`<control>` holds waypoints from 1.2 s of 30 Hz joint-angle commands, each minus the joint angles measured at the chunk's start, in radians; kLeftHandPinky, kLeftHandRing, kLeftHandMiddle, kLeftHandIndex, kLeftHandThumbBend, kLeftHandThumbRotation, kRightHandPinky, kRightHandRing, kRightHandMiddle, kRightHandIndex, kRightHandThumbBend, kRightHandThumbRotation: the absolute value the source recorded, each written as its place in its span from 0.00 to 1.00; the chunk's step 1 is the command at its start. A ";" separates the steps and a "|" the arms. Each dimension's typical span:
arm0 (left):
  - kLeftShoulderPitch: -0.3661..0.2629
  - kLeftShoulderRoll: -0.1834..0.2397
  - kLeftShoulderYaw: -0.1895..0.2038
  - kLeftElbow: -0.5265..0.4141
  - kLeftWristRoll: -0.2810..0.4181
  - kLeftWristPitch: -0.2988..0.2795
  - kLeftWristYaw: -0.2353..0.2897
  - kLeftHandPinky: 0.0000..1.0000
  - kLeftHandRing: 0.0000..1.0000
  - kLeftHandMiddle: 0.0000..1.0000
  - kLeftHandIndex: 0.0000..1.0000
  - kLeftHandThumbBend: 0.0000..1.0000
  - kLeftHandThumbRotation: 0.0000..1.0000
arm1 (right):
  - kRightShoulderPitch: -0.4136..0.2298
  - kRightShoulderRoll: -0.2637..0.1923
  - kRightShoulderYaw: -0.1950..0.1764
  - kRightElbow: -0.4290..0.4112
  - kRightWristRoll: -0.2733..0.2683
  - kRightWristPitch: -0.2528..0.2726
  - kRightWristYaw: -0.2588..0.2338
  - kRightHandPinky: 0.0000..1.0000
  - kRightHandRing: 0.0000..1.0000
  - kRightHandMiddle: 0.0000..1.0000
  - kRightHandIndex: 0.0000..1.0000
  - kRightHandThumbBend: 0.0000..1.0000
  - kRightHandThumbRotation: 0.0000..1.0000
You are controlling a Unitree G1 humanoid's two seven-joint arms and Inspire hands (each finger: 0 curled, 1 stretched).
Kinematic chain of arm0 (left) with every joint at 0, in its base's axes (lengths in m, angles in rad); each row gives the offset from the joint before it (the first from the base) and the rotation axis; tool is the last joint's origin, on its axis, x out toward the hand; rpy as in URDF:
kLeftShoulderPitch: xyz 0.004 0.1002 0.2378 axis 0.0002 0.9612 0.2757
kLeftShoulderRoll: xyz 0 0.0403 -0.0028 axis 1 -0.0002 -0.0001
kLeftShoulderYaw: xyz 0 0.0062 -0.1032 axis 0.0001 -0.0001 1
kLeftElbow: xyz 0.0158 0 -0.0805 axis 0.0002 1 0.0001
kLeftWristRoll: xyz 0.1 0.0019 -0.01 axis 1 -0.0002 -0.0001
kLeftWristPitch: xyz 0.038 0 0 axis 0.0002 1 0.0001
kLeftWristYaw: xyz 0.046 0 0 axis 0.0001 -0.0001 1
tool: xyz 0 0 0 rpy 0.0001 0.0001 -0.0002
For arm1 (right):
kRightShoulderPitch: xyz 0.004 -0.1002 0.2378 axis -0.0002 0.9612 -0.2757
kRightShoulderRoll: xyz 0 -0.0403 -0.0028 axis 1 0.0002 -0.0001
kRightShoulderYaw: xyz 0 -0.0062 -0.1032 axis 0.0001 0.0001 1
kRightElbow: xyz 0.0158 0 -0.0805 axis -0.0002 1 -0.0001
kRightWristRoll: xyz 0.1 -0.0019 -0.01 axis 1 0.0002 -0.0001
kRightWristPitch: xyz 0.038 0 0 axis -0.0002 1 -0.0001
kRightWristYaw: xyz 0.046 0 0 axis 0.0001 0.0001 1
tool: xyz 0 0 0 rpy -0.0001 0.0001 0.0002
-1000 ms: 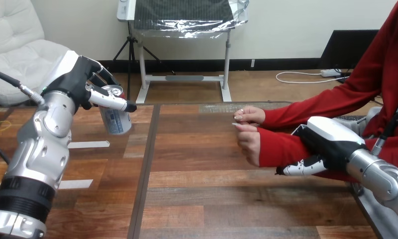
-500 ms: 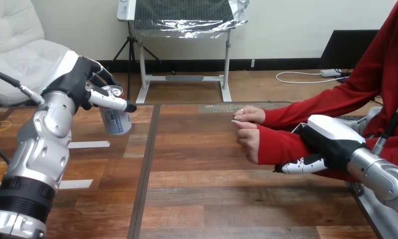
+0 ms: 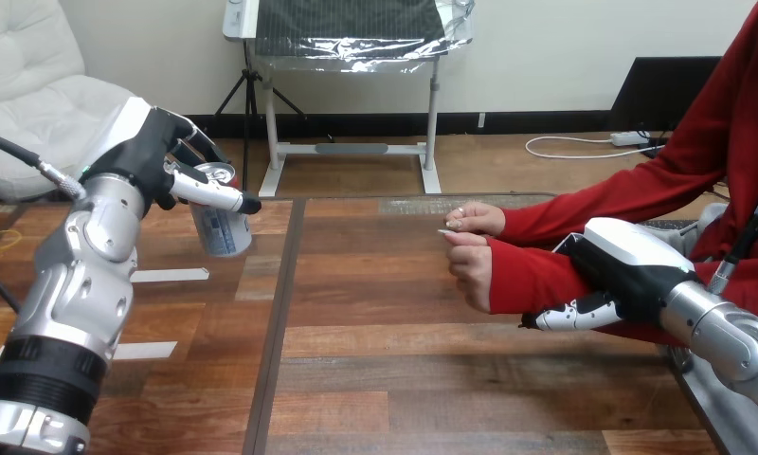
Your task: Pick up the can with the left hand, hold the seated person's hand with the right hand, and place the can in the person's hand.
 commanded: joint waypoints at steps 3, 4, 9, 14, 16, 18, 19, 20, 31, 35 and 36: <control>-0.049 -0.019 0.012 -0.028 0.000 -0.028 0.020 0.31 0.37 0.43 0.44 0.77 0.00 | -0.079 0.017 -0.039 -0.084 0.041 -0.043 -0.045 0.18 0.22 0.27 0.27 0.55 0.37; -0.050 -0.022 0.012 -0.027 -0.001 -0.028 0.021 0.31 0.37 0.43 0.44 0.77 0.00 | -0.079 0.019 -0.038 -0.085 0.040 -0.041 -0.046 0.18 0.22 0.27 0.27 0.55 0.37; -0.055 -0.039 0.009 -0.016 -0.007 -0.040 0.022 0.31 0.37 0.44 0.44 0.77 0.00 | -0.083 0.028 -0.035 -0.088 0.038 -0.039 -0.045 0.18 0.21 0.27 0.27 0.55 0.39; -0.065 -0.056 0.004 -0.002 -0.009 -0.046 0.023 0.31 0.37 0.43 0.44 0.78 0.00 | -0.088 0.038 -0.033 -0.089 0.037 -0.034 -0.042 0.19 0.22 0.27 0.27 0.56 0.41; -0.070 -0.067 0.000 0.004 -0.007 -0.046 0.027 0.31 0.37 0.43 0.44 0.78 0.00 | -0.090 0.043 -0.031 -0.091 0.036 -0.030 -0.042 0.19 0.22 0.27 0.27 0.56 0.41; -0.073 -0.077 -0.002 0.010 -0.006 -0.050 0.030 0.31 0.37 0.43 0.44 0.78 0.00 | -0.092 0.048 -0.031 -0.092 0.037 -0.026 -0.038 0.19 0.22 0.27 0.27 0.56 0.42; -0.075 -0.081 -0.002 0.013 -0.006 -0.053 0.032 0.31 0.37 0.43 0.44 0.78 0.00 | -0.093 0.050 -0.032 -0.093 0.039 -0.025 -0.035 0.19 0.22 0.27 0.27 0.56 0.42; -0.076 -0.084 -0.002 0.015 -0.006 -0.055 0.033 0.30 0.37 0.43 0.44 0.78 0.00 | -0.094 0.052 -0.032 -0.094 0.040 -0.024 -0.034 0.19 0.22 0.27 0.27 0.57 0.42; -0.100 -0.132 -0.013 0.052 -0.001 -0.075 0.041 0.30 0.36 0.43 0.44 0.79 0.00 | -0.106 0.075 -0.034 -0.098 0.046 -0.024 -0.026 0.19 0.22 0.27 0.27 0.57 0.42; -0.110 -0.147 -0.012 0.069 -0.003 -0.087 0.042 0.30 0.37 0.43 0.44 0.79 0.00 | -0.111 0.083 -0.036 -0.101 0.050 -0.018 -0.021 0.19 0.22 0.27 0.27 0.57 0.44; -0.114 -0.154 -0.012 0.077 -0.005 -0.093 0.045 0.30 0.37 0.44 0.44 0.79 0.00 | -0.113 0.086 -0.036 -0.103 0.051 -0.015 -0.018 0.19 0.22 0.27 0.27 0.57 0.44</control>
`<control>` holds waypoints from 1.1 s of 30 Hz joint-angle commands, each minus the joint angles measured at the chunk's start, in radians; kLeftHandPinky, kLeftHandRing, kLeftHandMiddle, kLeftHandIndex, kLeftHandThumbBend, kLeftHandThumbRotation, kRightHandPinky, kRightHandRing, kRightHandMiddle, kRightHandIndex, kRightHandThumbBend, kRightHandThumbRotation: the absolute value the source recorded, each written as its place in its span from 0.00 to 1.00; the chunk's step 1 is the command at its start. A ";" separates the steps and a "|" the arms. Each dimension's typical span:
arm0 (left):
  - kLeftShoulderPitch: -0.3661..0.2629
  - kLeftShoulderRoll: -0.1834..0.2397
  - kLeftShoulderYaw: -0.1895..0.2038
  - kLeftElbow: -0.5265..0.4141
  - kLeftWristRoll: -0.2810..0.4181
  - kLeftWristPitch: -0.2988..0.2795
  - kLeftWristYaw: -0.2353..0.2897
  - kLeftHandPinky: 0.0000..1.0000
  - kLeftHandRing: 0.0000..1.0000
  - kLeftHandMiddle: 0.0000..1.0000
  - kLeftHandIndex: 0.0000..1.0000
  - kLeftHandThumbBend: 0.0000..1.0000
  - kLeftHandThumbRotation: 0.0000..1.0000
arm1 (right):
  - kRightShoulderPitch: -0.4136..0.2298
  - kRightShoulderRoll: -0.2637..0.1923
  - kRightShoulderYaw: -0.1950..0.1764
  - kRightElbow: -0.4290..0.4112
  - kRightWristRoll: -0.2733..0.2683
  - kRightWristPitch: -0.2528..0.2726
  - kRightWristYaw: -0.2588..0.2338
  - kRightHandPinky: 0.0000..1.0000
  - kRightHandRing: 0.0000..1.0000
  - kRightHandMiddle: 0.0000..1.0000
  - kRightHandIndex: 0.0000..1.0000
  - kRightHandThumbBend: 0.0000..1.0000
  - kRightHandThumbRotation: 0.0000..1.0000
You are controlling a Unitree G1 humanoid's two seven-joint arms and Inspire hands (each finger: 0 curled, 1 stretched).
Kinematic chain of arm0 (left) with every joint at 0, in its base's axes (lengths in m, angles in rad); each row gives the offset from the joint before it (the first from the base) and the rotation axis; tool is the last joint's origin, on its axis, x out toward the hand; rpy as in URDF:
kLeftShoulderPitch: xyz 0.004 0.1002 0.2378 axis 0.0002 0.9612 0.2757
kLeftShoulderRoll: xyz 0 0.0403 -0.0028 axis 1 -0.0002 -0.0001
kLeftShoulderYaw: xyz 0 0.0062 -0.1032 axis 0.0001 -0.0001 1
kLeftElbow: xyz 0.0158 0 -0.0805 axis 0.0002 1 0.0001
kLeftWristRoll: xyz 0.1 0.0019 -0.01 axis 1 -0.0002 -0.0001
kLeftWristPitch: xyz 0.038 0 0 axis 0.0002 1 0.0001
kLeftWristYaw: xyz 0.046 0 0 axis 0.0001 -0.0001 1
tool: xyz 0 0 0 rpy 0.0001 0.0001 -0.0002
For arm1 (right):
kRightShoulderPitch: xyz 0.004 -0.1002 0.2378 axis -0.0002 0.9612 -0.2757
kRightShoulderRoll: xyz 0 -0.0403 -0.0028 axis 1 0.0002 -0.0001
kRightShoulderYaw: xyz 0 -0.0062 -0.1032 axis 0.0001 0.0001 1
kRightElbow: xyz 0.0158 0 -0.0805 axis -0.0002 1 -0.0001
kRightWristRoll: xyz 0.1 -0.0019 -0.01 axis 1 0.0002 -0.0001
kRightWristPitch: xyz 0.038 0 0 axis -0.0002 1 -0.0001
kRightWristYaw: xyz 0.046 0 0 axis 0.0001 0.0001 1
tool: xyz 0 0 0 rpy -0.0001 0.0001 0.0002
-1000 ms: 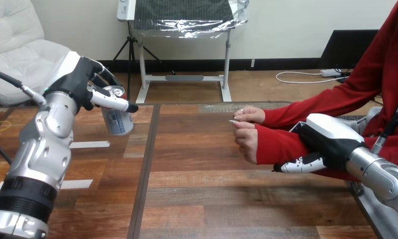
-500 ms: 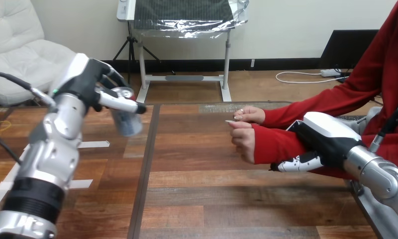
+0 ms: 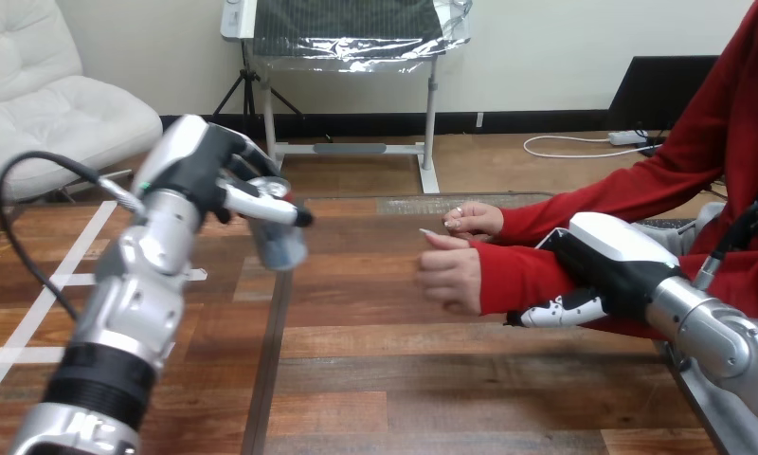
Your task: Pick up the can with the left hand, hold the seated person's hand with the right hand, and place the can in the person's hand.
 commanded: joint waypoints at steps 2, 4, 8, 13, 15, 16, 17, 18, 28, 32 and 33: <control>-0.112 -0.023 0.004 0.025 0.000 -0.048 0.033 0.31 0.37 0.44 0.44 0.79 0.00 | -0.114 0.059 -0.037 -0.075 0.051 -0.009 -0.016 0.19 0.22 0.26 0.26 0.57 0.46; -0.117 -0.034 0.007 0.037 -0.005 -0.062 0.037 0.31 0.38 0.44 0.44 0.79 0.00 | -0.117 0.063 -0.038 -0.077 0.053 -0.006 -0.012 0.19 0.22 0.27 0.27 0.58 0.48; -0.124 -0.049 0.011 0.058 -0.012 -0.088 0.040 0.32 0.38 0.44 0.44 0.79 0.00 | -0.121 0.071 -0.041 -0.079 0.059 -0.002 -0.005 0.20 0.22 0.27 0.30 0.58 0.50; -0.137 -0.071 0.010 0.090 -0.017 -0.111 0.047 0.33 0.39 0.45 0.44 0.79 0.00 | -0.126 0.082 -0.045 -0.081 0.072 -0.009 0.001 0.21 0.23 0.28 0.33 0.58 0.50; -0.141 -0.080 0.010 0.102 -0.020 -0.120 0.050 0.33 0.40 0.45 0.44 0.78 0.00 | -0.128 0.086 -0.045 -0.081 0.075 -0.014 -0.001 0.21 0.23 0.28 0.33 0.58 0.50; -0.142 -0.084 0.010 0.106 -0.021 -0.125 0.051 0.34 0.40 0.45 0.44 0.78 0.00 | -0.129 0.087 -0.045 -0.082 0.077 -0.016 -0.002 0.20 0.23 0.28 0.33 0.58 0.50; -0.143 -0.086 0.010 0.109 -0.021 -0.128 0.052 0.34 0.40 0.45 0.44 0.78 0.00 | -0.130 0.088 -0.044 -0.082 0.078 -0.017 -0.002 0.20 0.22 0.27 0.32 0.58 0.49; -0.145 -0.092 0.010 0.115 -0.023 -0.134 0.054 0.34 0.40 0.45 0.44 0.78 0.00 | -0.131 0.090 -0.043 -0.082 0.079 -0.016 -0.005 0.20 0.22 0.27 0.31 0.58 0.49; -0.162 -0.126 0.003 0.173 -0.031 -0.181 0.073 0.33 0.39 0.43 0.43 0.80 0.00 | -0.142 0.105 -0.036 -0.088 0.069 -0.021 -0.022 0.16 0.19 0.24 0.26 0.58 0.48; -0.168 -0.137 0.001 0.192 -0.031 -0.190 0.078 0.33 0.38 0.43 0.42 0.81 0.00 | -0.146 0.112 -0.037 -0.087 0.070 -0.027 -0.023 0.15 0.18 0.23 0.25 0.57 0.48; -0.171 -0.141 0.000 0.198 -0.031 -0.191 0.079 0.33 0.38 0.43 0.42 0.81 0.00 | -0.147 0.115 -0.037 -0.086 0.072 -0.031 -0.023 0.15 0.18 0.23 0.25 0.57 0.48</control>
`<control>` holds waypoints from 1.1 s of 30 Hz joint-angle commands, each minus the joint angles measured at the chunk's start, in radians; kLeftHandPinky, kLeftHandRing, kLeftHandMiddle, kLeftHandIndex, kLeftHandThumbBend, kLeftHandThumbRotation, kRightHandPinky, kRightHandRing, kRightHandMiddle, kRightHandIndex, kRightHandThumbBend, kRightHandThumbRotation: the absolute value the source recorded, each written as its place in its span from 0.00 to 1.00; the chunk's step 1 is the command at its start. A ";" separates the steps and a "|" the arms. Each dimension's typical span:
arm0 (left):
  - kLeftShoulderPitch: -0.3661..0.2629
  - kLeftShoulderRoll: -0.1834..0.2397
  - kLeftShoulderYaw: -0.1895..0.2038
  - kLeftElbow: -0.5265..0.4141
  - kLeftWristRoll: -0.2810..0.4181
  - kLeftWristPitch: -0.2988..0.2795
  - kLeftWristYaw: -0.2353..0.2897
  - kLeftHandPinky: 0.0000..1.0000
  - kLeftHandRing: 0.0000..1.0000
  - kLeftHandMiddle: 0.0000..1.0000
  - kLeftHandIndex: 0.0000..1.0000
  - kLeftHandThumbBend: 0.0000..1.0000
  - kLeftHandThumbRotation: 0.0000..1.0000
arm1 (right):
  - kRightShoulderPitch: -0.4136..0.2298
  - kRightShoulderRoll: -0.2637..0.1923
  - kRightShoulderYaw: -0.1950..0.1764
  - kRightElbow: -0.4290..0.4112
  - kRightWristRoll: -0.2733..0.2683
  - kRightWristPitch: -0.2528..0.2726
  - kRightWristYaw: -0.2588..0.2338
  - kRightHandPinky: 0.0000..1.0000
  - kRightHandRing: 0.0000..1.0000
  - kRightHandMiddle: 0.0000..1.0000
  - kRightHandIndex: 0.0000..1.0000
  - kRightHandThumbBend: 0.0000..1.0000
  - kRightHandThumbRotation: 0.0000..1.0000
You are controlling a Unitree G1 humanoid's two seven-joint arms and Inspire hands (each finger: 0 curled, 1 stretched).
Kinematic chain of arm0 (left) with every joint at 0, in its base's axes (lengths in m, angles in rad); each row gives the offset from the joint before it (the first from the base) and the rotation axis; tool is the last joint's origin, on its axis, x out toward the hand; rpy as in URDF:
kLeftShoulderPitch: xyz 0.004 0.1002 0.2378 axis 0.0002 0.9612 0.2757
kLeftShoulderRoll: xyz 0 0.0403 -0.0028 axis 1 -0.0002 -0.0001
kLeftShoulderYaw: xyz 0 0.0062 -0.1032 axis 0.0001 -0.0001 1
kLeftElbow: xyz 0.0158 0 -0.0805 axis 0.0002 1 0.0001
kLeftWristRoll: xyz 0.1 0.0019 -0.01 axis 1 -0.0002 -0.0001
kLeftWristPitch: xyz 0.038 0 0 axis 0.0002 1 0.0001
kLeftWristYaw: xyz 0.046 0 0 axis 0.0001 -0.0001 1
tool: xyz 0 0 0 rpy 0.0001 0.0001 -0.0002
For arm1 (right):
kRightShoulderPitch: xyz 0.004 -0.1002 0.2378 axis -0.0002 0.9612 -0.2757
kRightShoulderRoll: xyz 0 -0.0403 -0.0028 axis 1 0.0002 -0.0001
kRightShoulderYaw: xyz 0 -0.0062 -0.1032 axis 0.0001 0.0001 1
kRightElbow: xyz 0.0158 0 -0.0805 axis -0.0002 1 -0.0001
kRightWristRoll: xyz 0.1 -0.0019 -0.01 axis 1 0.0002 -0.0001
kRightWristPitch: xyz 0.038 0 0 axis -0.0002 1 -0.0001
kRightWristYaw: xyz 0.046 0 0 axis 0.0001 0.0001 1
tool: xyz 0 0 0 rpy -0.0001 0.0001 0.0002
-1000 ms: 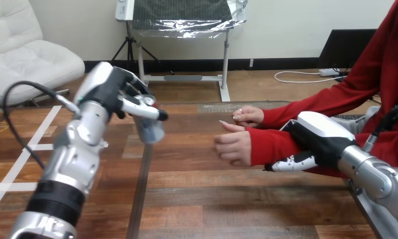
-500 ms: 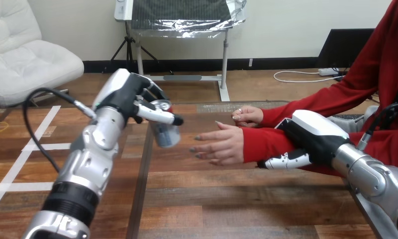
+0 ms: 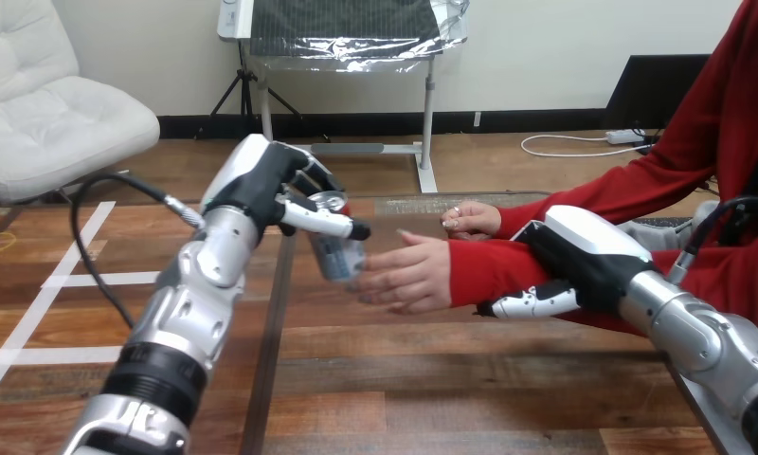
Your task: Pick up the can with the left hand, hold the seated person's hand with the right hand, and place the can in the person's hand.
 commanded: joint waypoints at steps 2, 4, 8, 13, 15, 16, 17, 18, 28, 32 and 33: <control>-0.122 -0.020 0.000 0.026 0.000 -0.044 0.030 0.33 0.38 0.43 0.42 0.81 0.00 | -0.129 0.062 -0.035 -0.076 0.048 -0.051 -0.029 0.15 0.18 0.23 0.25 0.57 0.48; -0.125 -0.025 -0.001 0.032 0.001 -0.046 0.031 0.32 0.38 0.43 0.42 0.81 0.00 | -0.132 0.067 -0.035 -0.075 0.048 -0.050 -0.029 0.15 0.18 0.24 0.26 0.58 0.48; -0.128 -0.033 -0.002 0.040 0.002 -0.054 0.033 0.32 0.38 0.42 0.42 0.81 0.00 | -0.137 0.073 -0.033 -0.076 0.045 -0.043 -0.030 0.15 0.19 0.24 0.26 0.59 0.50; -0.133 -0.044 -0.004 0.053 0.005 -0.064 0.036 0.32 0.38 0.43 0.43 0.81 0.00 | -0.144 0.082 -0.030 -0.079 0.038 -0.031 -0.034 0.16 0.20 0.25 0.26 0.60 0.52; -0.135 -0.048 -0.005 0.058 0.006 -0.067 0.038 0.33 0.38 0.43 0.43 0.81 0.00 | -0.146 0.085 -0.030 -0.080 0.038 -0.028 -0.032 0.16 0.20 0.25 0.26 0.60 0.53; -0.136 -0.050 -0.005 0.060 0.006 -0.068 0.039 0.33 0.39 0.43 0.43 0.81 0.00 | -0.147 0.087 -0.030 -0.081 0.039 -0.026 -0.031 0.16 0.20 0.25 0.26 0.61 0.54; -0.138 -0.054 -0.006 0.063 0.008 -0.068 0.042 0.34 0.39 0.43 0.43 0.81 0.00 | -0.149 0.090 -0.032 -0.082 0.041 -0.024 -0.028 0.16 0.20 0.25 0.26 0.61 0.55; -0.139 -0.057 -0.007 0.065 0.008 -0.068 0.043 0.34 0.40 0.43 0.43 0.81 0.00 | -0.150 0.092 -0.032 -0.082 0.042 -0.023 -0.025 0.17 0.20 0.25 0.26 0.62 0.55; -0.153 -0.075 -0.012 0.092 0.013 -0.080 0.065 0.36 0.40 0.44 0.43 0.82 0.00 | -0.156 0.107 -0.039 -0.094 0.060 -0.031 -0.006 0.24 0.28 0.33 0.37 0.61 0.56; -0.160 -0.080 -0.015 0.105 0.013 -0.083 0.072 0.41 0.42 0.44 0.43 0.83 0.00 | -0.159 0.111 -0.038 -0.095 0.061 -0.034 -0.001 0.27 0.31 0.36 0.42 0.60 0.56; -0.163 -0.083 -0.016 0.109 0.013 -0.082 0.073 0.42 0.42 0.44 0.43 0.83 0.00 | -0.161 0.113 -0.038 -0.096 0.060 -0.033 0.000 0.27 0.31 0.36 0.43 0.60 0.56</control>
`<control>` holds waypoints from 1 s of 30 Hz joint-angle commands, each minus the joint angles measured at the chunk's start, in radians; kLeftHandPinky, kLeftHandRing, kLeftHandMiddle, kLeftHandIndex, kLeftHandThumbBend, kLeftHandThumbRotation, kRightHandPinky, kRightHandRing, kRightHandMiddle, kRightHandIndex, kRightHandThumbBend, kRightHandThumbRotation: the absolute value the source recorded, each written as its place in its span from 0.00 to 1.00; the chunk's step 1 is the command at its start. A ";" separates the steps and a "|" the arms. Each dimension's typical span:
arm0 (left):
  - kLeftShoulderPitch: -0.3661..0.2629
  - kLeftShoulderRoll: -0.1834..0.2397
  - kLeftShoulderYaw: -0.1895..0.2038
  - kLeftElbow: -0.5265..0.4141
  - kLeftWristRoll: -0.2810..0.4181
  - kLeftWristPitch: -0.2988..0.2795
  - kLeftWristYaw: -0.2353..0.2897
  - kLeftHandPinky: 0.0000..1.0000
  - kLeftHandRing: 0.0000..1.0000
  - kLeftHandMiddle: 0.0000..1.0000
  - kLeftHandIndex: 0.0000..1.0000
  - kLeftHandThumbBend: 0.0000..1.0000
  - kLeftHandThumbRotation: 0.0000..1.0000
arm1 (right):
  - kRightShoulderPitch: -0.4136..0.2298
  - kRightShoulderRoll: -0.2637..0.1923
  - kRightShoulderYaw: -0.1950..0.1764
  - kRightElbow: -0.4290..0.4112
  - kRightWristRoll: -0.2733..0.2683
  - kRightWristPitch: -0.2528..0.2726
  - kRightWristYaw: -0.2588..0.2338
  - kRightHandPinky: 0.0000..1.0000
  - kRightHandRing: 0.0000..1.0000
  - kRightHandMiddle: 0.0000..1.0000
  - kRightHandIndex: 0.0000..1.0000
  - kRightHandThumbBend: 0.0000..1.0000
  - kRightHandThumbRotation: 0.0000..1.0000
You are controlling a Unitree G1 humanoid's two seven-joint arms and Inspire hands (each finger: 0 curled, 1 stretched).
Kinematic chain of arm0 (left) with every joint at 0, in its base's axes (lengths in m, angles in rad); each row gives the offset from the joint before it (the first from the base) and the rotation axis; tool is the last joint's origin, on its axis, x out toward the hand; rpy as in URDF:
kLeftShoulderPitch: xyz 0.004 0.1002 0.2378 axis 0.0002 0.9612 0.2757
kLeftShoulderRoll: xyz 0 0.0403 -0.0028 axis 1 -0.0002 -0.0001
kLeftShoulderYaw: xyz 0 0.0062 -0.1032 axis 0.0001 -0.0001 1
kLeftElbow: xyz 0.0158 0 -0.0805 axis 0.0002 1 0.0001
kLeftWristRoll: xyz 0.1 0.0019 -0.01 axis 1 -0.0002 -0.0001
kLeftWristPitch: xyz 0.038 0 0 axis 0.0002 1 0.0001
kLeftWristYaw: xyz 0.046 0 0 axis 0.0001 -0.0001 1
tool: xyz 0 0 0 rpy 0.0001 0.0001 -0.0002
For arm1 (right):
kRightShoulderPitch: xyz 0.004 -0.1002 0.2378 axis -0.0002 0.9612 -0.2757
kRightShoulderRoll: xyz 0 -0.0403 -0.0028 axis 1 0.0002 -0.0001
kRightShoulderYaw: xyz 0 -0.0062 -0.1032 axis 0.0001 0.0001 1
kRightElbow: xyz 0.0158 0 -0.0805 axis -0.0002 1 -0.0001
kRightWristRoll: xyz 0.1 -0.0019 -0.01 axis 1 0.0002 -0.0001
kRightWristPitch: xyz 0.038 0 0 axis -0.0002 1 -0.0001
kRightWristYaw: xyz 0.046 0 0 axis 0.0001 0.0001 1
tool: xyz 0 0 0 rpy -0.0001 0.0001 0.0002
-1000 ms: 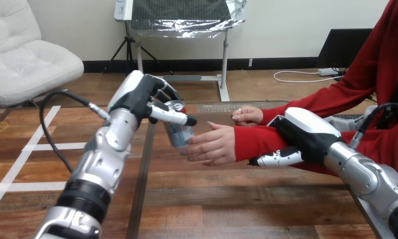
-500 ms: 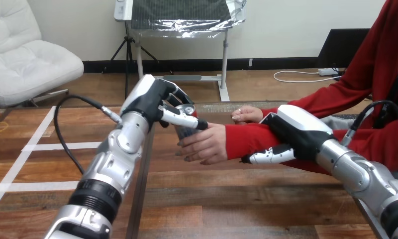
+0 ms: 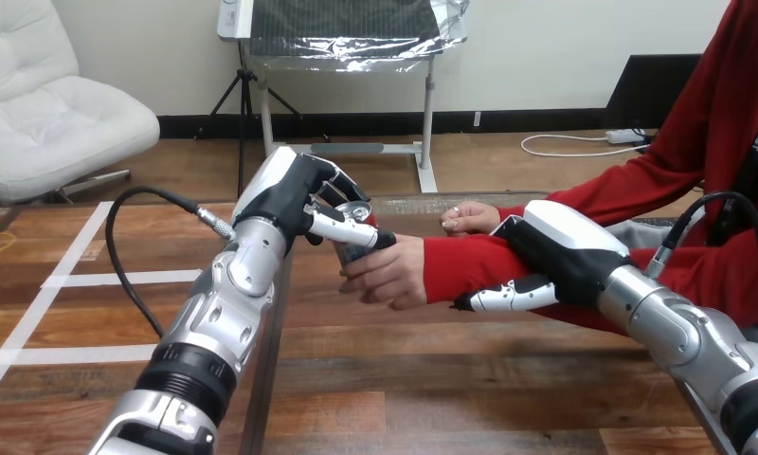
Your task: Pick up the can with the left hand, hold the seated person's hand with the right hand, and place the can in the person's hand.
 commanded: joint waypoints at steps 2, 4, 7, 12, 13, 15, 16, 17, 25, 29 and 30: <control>-0.143 -0.025 -0.016 0.015 0.013 -0.046 0.029 0.46 0.42 0.44 0.43 0.83 0.00 | -0.150 0.077 -0.036 -0.098 0.058 -0.035 -0.007 0.28 0.32 0.36 0.43 0.60 0.56; -0.146 -0.028 -0.018 0.020 0.013 -0.047 0.030 0.46 0.42 0.44 0.43 0.83 0.00 | -0.151 0.079 -0.034 -0.100 0.054 -0.034 -0.008 0.28 0.31 0.36 0.42 0.61 0.57; -0.152 -0.032 -0.020 0.029 0.013 -0.051 0.032 0.43 0.41 0.43 0.43 0.82 0.00 | -0.154 0.083 -0.032 -0.102 0.049 -0.035 -0.012 0.26 0.30 0.34 0.39 0.61 0.59; -0.158 -0.040 -0.019 0.044 0.010 -0.062 0.038 0.36 0.39 0.43 0.43 0.82 0.00 | -0.158 0.092 -0.034 -0.101 0.055 -0.038 -0.009 0.22 0.26 0.30 0.33 0.62 0.60; -0.158 -0.041 -0.019 0.045 0.010 -0.064 0.038 0.35 0.39 0.43 0.43 0.82 0.00 | -0.159 0.093 -0.034 -0.102 0.055 -0.037 -0.008 0.22 0.25 0.29 0.32 0.62 0.61; -0.160 -0.043 -0.019 0.050 0.009 -0.067 0.038 0.34 0.39 0.43 0.43 0.82 0.00 | -0.160 0.095 -0.032 -0.104 0.053 -0.034 -0.009 0.20 0.24 0.28 0.30 0.63 0.61; -0.161 -0.043 -0.019 0.051 0.009 -0.069 0.039 0.34 0.39 0.43 0.43 0.82 0.00 | -0.161 0.096 -0.032 -0.105 0.052 -0.033 -0.009 0.20 0.23 0.27 0.29 0.63 0.62; -0.161 -0.043 -0.019 0.052 0.008 -0.069 0.039 0.34 0.39 0.44 0.43 0.82 0.00 | -0.161 0.096 -0.032 -0.105 0.052 -0.033 -0.009 0.19 0.22 0.27 0.28 0.63 0.62; -0.169 -0.051 -0.013 0.071 0.002 -0.085 0.043 0.34 0.40 0.45 0.43 0.81 0.00 | -0.166 0.100 -0.025 -0.113 0.043 -0.023 -0.010 0.16 0.20 0.24 0.25 0.63 0.63; -0.171 -0.056 -0.008 0.069 -0.004 -0.080 0.044 0.34 0.40 0.46 0.44 0.79 0.00 | -0.167 0.101 -0.023 -0.112 0.040 -0.023 -0.012 0.15 0.19 0.24 0.25 0.62 0.63; -0.171 -0.058 -0.006 0.068 -0.005 -0.080 0.045 0.33 0.40 0.46 0.44 0.79 0.00 | -0.167 0.102 -0.023 -0.112 0.039 -0.023 -0.012 0.15 0.19 0.24 0.24 0.62 0.62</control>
